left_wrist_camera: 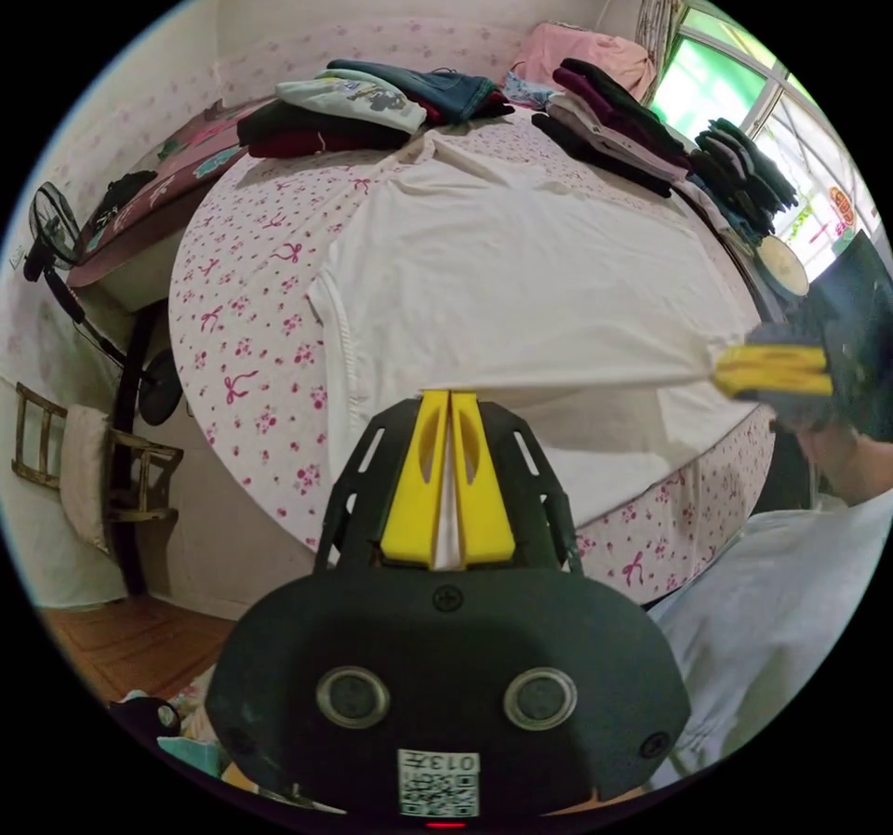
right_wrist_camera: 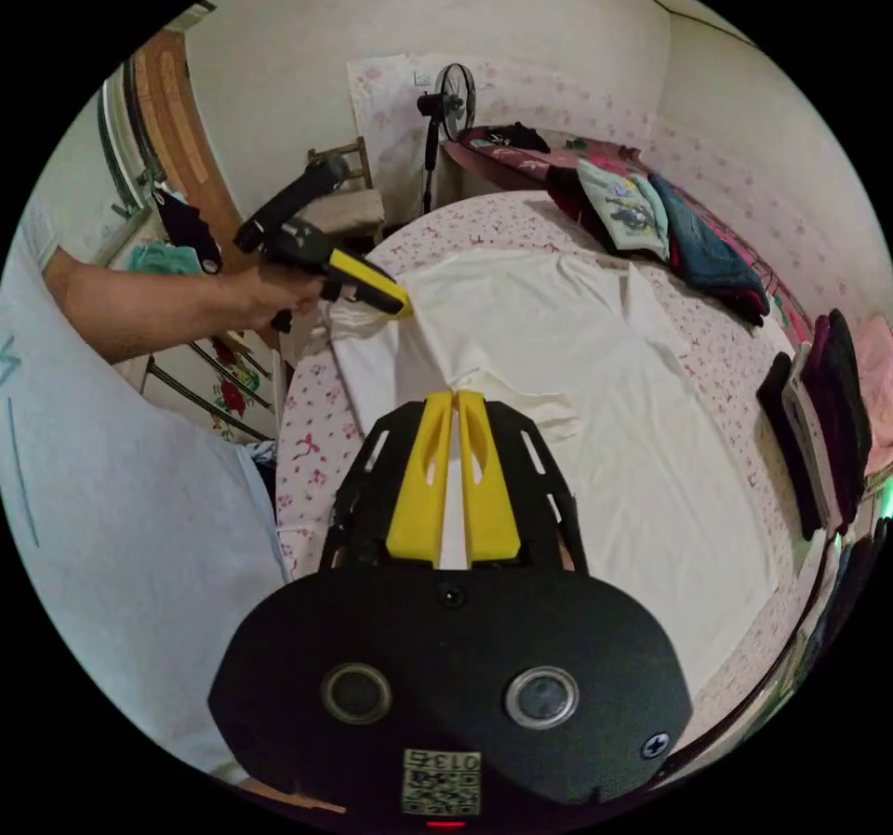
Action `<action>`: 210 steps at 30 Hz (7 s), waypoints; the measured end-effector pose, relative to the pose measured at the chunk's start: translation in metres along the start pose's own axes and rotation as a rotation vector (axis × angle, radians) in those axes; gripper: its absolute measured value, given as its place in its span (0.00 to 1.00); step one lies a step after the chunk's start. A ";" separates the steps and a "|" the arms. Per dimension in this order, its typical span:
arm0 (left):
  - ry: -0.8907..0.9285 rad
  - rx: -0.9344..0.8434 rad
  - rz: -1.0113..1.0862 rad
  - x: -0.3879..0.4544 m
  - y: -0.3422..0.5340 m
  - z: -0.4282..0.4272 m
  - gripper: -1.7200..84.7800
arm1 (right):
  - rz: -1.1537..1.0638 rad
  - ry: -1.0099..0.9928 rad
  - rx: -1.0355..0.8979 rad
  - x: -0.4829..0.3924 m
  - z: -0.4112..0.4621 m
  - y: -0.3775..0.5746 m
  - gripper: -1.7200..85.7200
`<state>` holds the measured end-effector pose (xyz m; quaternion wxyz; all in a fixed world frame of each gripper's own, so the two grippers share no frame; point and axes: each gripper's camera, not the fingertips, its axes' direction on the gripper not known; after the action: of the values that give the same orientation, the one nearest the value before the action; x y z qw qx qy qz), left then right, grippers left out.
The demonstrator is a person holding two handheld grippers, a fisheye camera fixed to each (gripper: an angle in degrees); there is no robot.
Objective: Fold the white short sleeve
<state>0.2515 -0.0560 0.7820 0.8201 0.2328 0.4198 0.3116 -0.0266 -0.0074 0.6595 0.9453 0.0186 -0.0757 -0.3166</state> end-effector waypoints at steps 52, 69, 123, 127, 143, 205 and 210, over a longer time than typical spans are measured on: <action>0.041 0.038 0.250 0.091 0.016 -0.003 0.02 | 0.174 -0.256 -0.054 0.006 0.058 0.034 0.05; 0.083 -0.053 0.281 0.096 -0.003 0.028 0.02 | 0.133 -0.285 -0.105 0.003 0.104 0.029 0.06; -0.044 -0.014 0.144 0.081 -0.027 0.031 0.02 | 0.633 -0.186 0.011 0.078 0.087 0.094 0.03; -0.037 -0.004 0.139 0.082 -0.024 0.032 0.02 | 0.668 -0.207 0.002 0.072 0.092 0.113 0.03; -0.060 0.000 0.268 0.135 -0.018 0.036 0.02 | 0.328 0.050 -0.131 0.049 0.109 0.072 0.02; -0.166 0.064 0.071 0.099 -0.036 -0.032 0.02 | 0.325 0.135 0.084 0.112 -0.014 0.152 0.03; -0.187 0.085 0.085 0.074 -0.099 -0.029 0.03 | 0.446 0.233 -0.046 0.186 -0.038 0.214 0.04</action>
<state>0.2925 -0.0694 0.6620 0.8311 0.3128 0.3441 0.3050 0.2532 0.0511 0.6647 0.9943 0.0161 0.0388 -0.0978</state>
